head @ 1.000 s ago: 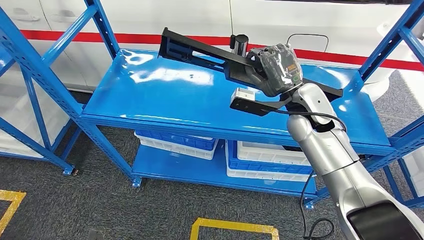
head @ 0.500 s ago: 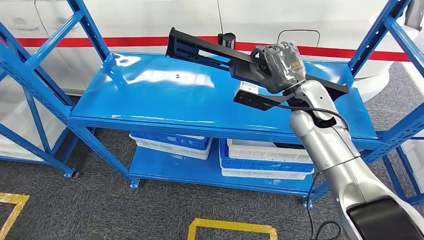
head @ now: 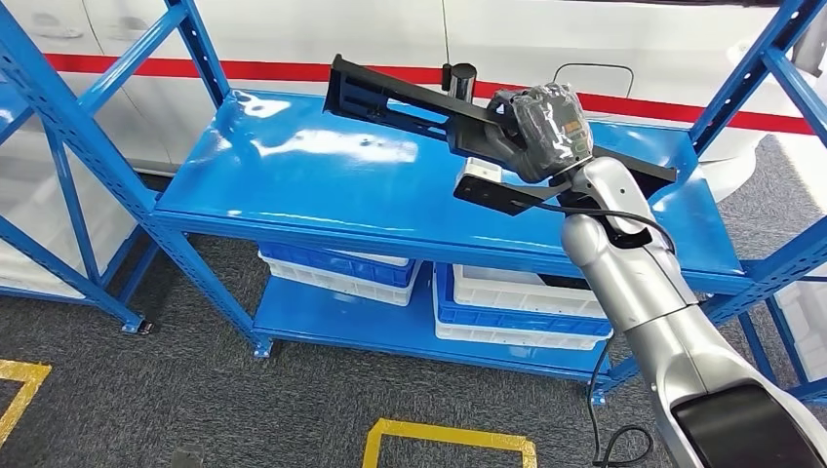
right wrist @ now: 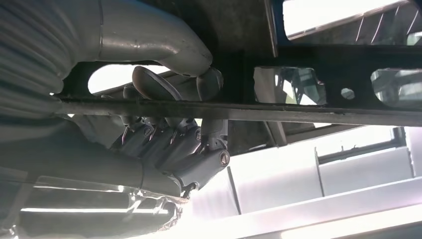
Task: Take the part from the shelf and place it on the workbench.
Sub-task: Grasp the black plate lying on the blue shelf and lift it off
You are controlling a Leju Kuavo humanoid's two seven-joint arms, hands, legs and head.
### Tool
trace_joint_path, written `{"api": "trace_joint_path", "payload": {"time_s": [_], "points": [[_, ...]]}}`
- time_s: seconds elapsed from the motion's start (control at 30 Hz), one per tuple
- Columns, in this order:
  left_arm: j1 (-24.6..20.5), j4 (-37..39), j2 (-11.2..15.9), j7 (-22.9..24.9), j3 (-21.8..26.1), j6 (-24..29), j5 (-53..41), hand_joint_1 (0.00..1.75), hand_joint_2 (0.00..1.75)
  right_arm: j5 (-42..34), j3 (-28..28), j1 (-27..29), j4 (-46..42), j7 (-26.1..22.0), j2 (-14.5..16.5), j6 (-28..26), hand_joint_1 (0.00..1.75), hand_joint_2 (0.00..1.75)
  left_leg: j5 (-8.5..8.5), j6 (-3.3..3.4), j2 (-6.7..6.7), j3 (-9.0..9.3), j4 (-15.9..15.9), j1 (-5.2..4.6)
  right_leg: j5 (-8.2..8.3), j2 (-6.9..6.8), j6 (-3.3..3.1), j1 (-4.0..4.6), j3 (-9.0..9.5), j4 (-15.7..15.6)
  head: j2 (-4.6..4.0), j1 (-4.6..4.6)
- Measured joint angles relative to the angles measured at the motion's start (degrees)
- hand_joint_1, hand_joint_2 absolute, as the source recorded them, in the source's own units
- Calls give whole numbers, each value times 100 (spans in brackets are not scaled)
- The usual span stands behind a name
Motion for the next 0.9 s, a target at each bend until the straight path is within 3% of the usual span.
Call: {"api": "trace_joint_path", "payload": {"time_s": [0.07, 0.1, 0.17, 0.2, 0.27, 0.3, 0.37, 0.4, 0.47, 0.53, 0.57, 0.6, 0.63, 0.7, 0.77, 0.87, 0.9], "points": [[4, 3, -8, 8, -1, 2, -10, 0, 0, 4, 3, 25, 29, -1, 2, 1, 171, 175, 42, -7, -2, -64, 4, -2, -215, -1, 48, -24, -158, 541, 0, 4], [6, 4, -13, 9, -1, 2, -10, 0, 0, 7, 4, 34, 42, -2, 3, 1, 171, 175, 62, -18, -5, -92, 9, -2, -184, -2, 99, -36, -82, 489, 0, 5], [10, 7, -24, 5, -2, 2, -13, 0, 0, 14, 4, 34, 55, -2, 6, 2, 171, 175, 88, -44, -10, -136, 37, 0, 55, -9, 204, -70, 378, -246, 0, 4], [9, 8, -28, 3, -2, 2, -16, 0, 0, 15, 2, 31, 57, -2, 7, 2, 171, 175, 98, -63, -13, -162, 57, -3, 154, -5, 215, -72, 628, -639, 0, 1], [9, 12, -31, -6, -3, 2, -21, 0, 0, 20, -1, 32, 58, -2, 4, 2, 171, 175, 126, -115, -20, -207, 99, -10, 261, 13, 176, -48, 867, -1067, 0, 0], [11, 15, -32, -9, -3, 2, -24, 0, 0, 22, -2, 34, 60, -1, 0, 3, 171, 175, 149, -152, -26, -228, 106, -13, 271, 24, 141, -26, 860, -1074, 0, -1], [20, 22, -30, -10, -4, 2, -30, 0, 0, 24, -4, 32, 61, 0, -9, 5, 171, 175, 165, -218, -47, -276, 133, -10, 315, 21, 70, -61, 805, -1099, 0, 8], [24, 25, -28, -10, -4, 2, -37, 0, 0, 24, -4, 28, 61, 1, -6, 7, 171, 175, 86, -251, -55, -321, 200, -4, 347, 16, 16, -89, 782, -1104, 0, -1], [26, 29, -26, -8, -6, 2, -55, 0, 0, 24, -3, 18, 61, 2, 7, 9, 171, 175, -314, -322, -69, -506, 666, 25, 418, 5, -88, -123, 716, -1115, 0, -19], [26, 30, -24, -4, -7, 2, -69, 0, 0, 25, -1, 20, 62, 3, 16, 13, 171, 175, -763, -391, -66, -739, 1399, 54, 475, -1, -132, -115, 638, -1109, 0, -32], [27, 31, -24, -1, -7, 1, -71, 0, 0, 25, 1, 24, 62, 3, 17, 16, 171, 175, -857, -411, -65, -787, 1638, 68, 504, -3, -135, -112, 600, -1104, 0, -32], [28, 32, -24, 1, -7, 1, -75, 0, 0, 25, 1, 30, 63, 3, 19, 22, 171, 175, -848, -423, -64, -743, 1692, 82, 529, -3, -124, -112, 565, -1099, 0, -33], [27, 33, -22, 2, -9, 2, -81, 0, 0, 25, 1, 36, 63, 3, 19, 27, 171, 175, -738, -426, -63, -572, 1503, 95, 552, -3, -108, -114, 537, -1094, 0, -33], [23, 34, -19, 2, -18, 8, -93, 0, 0, 25, -3, 37, 61, 3, 20, 35, 171, 175, -498, -411, -66, -39, 741, 111, 585, -2, -65, -113, 507, -1084, 0, -33], [19, 34, -18, 1, -24, 14, -98, 0, 0, 26, -12, 21, 58, 6, 24, 35, 171, 175, -409, -359, -82, 280, 226, 84, 625, -6, -2, -101, 485, -1080, 0, -29], [20, 34, -18, 2, -25, 15, -98, 0, 0, 27, -19, 7, 57, 9, 35, 36, 171, 175, -349, -249, -84, 267, 120, 45, 690, -9, 119, -92, 448, -1097, 0, -26], [19, 34, -21, 1, -25, 15, -98, 0, 0, 27, -21, 4, 57, 9, 31, 37, 171, 175, -300, -196, -73, 245, 92, 48, 646, -9, 139, -87, 404, -1054, 0, -20]]}}
